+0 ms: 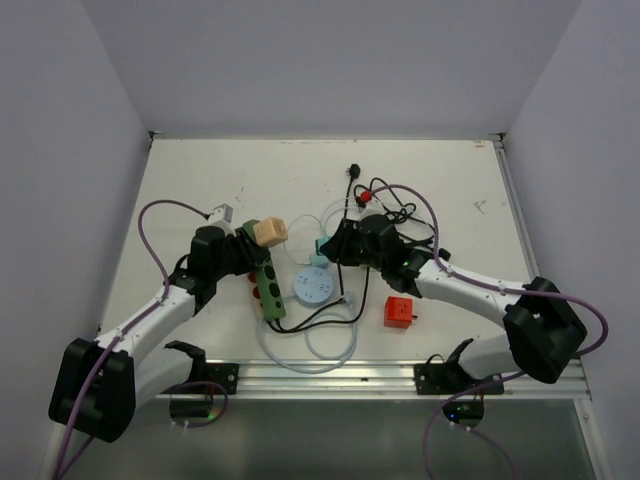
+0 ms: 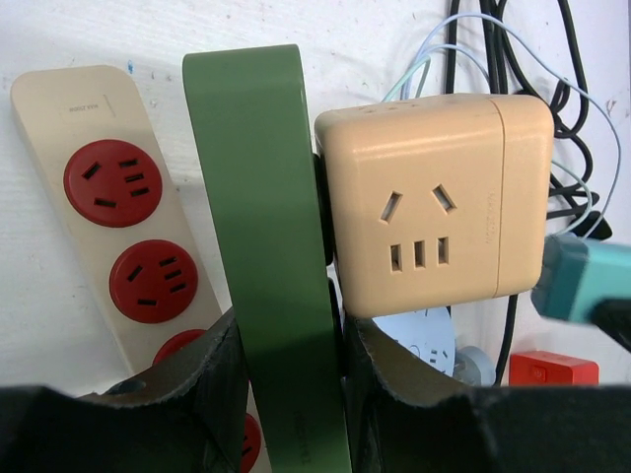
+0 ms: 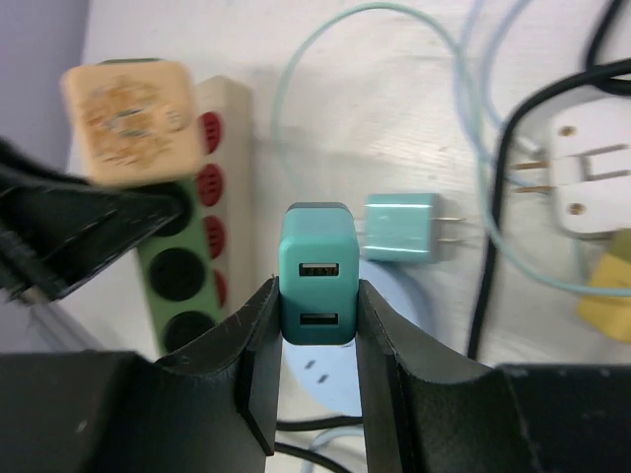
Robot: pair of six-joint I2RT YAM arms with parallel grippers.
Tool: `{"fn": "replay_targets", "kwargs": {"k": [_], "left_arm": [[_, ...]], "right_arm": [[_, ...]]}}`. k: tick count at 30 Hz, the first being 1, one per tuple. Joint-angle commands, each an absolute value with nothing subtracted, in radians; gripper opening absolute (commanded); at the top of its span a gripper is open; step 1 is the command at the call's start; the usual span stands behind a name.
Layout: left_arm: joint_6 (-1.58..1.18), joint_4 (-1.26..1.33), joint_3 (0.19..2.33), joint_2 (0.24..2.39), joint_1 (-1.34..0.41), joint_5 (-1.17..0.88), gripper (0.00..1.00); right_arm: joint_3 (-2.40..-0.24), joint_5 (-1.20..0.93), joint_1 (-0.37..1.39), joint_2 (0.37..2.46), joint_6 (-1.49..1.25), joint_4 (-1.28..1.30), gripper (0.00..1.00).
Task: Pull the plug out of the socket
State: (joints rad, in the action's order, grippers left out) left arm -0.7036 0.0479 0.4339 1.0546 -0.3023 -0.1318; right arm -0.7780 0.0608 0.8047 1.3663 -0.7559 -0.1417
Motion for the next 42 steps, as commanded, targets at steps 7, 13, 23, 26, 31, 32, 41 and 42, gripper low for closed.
{"fn": "replay_targets", "kwargs": {"k": [7,13,23,26,31,32,41,42], "left_arm": [[-0.563,-0.035,0.548,1.023,-0.291,-0.144,0.00],[-0.546,-0.054,0.571,1.022,-0.291,-0.172,0.00],[-0.495,-0.078,0.632,1.042,-0.317,-0.195,0.00],[-0.494,-0.064,0.635,1.046,-0.347,-0.206,0.00],[-0.500,-0.048,0.644,1.048,-0.412,-0.189,0.00],[-0.499,-0.048,0.647,1.049,-0.423,-0.184,0.00],[-0.518,-0.029,0.676,1.066,-0.483,-0.178,0.00],[-0.518,-0.029,0.678,1.066,-0.483,-0.178,0.00]], "right_arm": [[-0.844,0.043,0.669,1.439,-0.732,-0.012,0.33],[-0.897,0.035,0.644,1.471,-0.729,0.029,0.58],[-0.861,-0.198,0.643,1.410,-0.758,-0.239,0.82],[-0.830,-0.294,0.643,1.422,-0.834,-0.397,0.96],[-0.828,-0.354,0.646,1.453,-0.905,-0.514,0.99],[-0.833,-0.363,0.647,1.457,-0.910,-0.520,0.99],[-0.871,-0.330,0.698,1.488,-0.855,-0.437,0.99],[-0.877,-0.298,0.704,1.488,-0.841,-0.395,0.99]]}}
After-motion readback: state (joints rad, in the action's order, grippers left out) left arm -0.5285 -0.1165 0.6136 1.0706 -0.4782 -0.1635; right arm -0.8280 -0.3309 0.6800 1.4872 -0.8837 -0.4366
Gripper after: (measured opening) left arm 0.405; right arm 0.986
